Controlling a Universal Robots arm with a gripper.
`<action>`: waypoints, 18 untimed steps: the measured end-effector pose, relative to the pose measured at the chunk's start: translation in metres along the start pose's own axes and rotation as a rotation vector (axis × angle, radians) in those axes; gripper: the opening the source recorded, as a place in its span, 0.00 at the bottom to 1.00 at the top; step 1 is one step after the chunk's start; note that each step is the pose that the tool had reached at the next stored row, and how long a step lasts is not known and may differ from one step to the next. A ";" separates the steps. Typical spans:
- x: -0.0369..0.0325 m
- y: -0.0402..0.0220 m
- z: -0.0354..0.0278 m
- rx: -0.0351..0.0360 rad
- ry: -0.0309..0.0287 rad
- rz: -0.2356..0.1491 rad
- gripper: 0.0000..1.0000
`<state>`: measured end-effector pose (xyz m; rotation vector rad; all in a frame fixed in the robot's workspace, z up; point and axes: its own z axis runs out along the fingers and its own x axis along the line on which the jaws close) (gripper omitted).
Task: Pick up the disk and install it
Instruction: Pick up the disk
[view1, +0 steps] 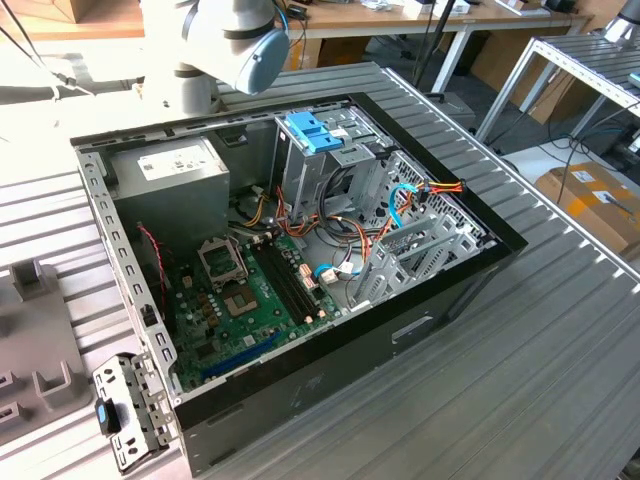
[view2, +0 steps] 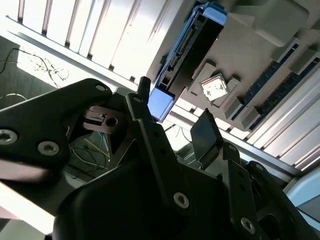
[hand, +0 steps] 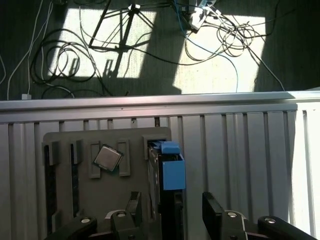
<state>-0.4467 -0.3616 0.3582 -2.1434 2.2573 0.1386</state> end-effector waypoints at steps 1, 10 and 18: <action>-0.0003 0.0004 0.0002 0.0000 0.0000 0.000 0.60; -0.0036 0.0051 0.0021 0.0000 0.0000 0.000 0.60; -0.0067 0.0103 0.0037 0.0000 0.0000 0.000 0.60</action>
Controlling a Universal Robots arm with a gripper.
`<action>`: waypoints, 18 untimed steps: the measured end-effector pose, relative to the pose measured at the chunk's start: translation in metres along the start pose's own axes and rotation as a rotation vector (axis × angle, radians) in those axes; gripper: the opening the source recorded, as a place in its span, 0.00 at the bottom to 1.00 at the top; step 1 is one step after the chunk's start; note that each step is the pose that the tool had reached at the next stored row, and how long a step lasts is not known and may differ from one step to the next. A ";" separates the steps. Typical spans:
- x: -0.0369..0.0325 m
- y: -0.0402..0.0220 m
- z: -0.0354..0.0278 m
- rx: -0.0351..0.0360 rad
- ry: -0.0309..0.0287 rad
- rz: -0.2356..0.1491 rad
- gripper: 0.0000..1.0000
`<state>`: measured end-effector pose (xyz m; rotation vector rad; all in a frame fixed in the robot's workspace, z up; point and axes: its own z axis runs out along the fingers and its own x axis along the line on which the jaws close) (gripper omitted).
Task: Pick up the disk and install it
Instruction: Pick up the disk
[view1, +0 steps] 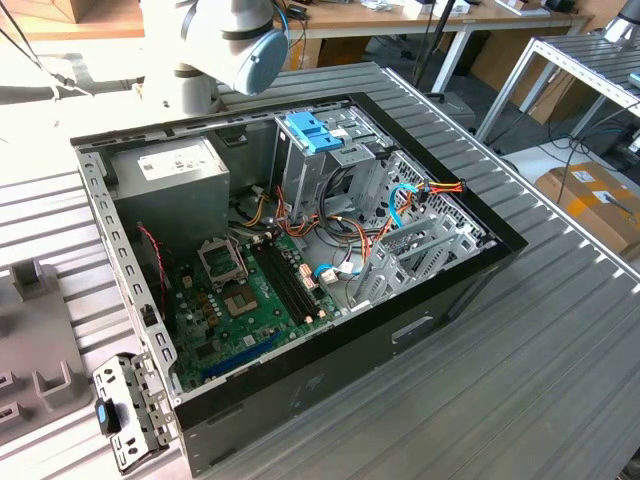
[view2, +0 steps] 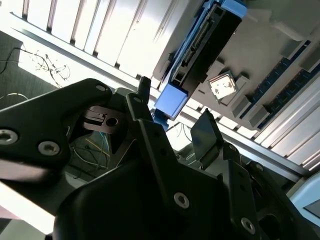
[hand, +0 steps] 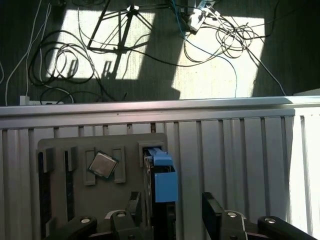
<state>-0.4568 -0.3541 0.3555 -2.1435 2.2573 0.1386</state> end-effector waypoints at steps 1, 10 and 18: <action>-0.0003 0.0005 0.0002 0.0001 -0.0001 0.000 0.60; -0.0030 0.0056 0.0021 -0.0001 0.0000 0.000 0.60; -0.0010 0.0063 0.0056 0.0000 0.0069 -0.005 0.60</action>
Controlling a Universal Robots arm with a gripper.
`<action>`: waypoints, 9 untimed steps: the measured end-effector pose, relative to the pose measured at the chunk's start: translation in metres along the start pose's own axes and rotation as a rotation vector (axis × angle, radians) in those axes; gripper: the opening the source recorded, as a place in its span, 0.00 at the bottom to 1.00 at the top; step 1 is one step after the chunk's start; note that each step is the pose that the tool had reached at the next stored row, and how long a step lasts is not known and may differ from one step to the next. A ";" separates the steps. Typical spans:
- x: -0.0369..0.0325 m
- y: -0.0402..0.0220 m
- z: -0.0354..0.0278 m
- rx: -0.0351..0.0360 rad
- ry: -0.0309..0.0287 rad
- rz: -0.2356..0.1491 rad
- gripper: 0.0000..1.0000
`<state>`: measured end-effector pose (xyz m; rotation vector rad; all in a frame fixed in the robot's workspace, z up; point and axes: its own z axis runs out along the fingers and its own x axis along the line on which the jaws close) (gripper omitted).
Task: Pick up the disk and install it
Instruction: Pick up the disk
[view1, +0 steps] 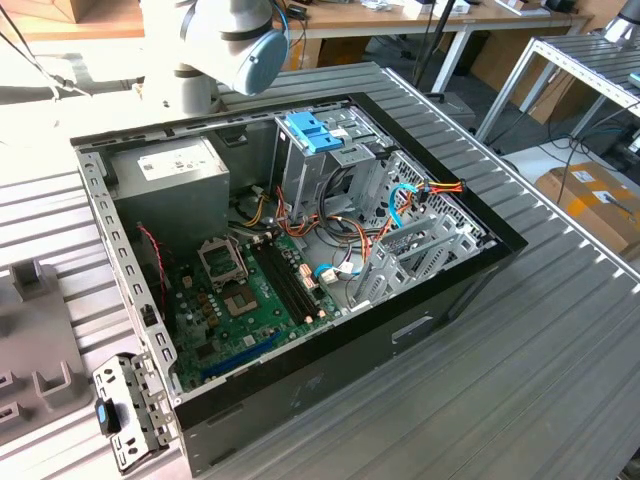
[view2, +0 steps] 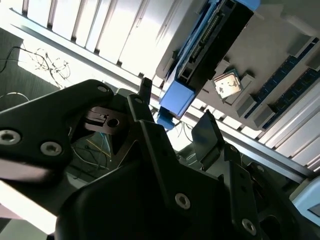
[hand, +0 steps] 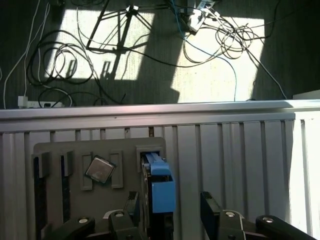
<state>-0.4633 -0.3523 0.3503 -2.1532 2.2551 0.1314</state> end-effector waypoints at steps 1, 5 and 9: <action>0.0009 -0.0001 0.0005 0.0001 0.0043 -0.001 0.60; 0.0047 -0.0003 0.0023 0.0004 0.0153 -0.006 0.60; 0.0104 -0.0008 0.0057 0.0001 0.0161 -0.009 0.60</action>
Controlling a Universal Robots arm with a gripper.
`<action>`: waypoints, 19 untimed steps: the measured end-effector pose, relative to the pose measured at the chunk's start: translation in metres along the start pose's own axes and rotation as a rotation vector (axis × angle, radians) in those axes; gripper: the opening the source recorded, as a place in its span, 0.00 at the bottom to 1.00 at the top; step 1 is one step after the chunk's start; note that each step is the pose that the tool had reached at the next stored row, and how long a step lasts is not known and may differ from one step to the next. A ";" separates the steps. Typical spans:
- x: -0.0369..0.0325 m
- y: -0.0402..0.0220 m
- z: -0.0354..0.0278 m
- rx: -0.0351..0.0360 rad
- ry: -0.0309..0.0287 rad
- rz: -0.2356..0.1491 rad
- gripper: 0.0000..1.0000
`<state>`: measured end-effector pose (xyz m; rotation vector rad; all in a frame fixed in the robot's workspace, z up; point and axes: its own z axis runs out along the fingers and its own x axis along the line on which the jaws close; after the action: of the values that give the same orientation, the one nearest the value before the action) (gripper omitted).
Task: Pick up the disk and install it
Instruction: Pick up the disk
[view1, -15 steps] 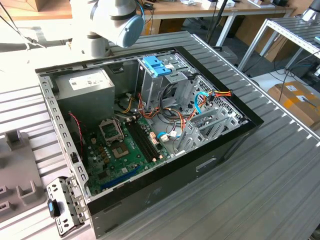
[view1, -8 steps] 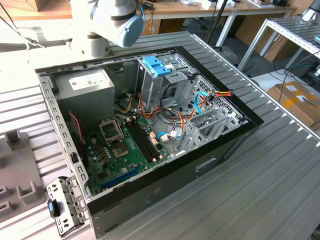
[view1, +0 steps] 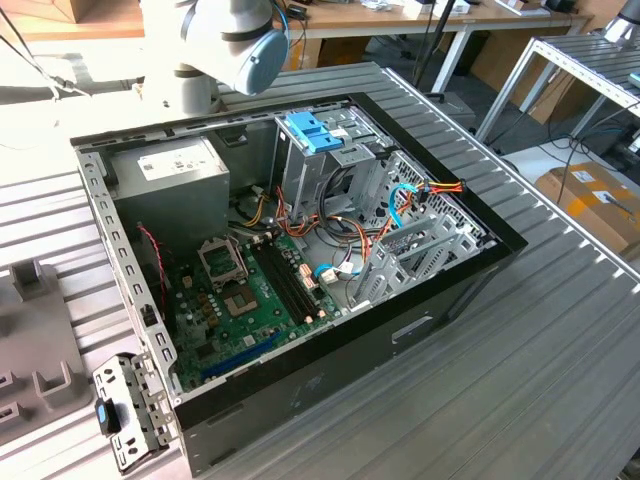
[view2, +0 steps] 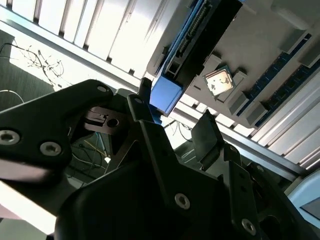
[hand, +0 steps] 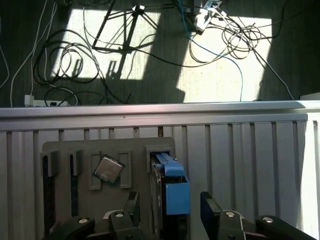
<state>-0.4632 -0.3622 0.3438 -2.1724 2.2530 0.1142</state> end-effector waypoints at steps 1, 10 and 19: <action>0.0016 -0.0002 0.0010 -0.0001 0.0001 -0.001 0.60; -0.0063 -0.0146 0.0111 -0.0033 0.0002 -0.002 0.60; -0.0099 -0.0157 0.0349 -0.0043 0.0216 -0.023 0.60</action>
<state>-0.4487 -0.3509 0.3088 -2.2118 2.2401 0.0959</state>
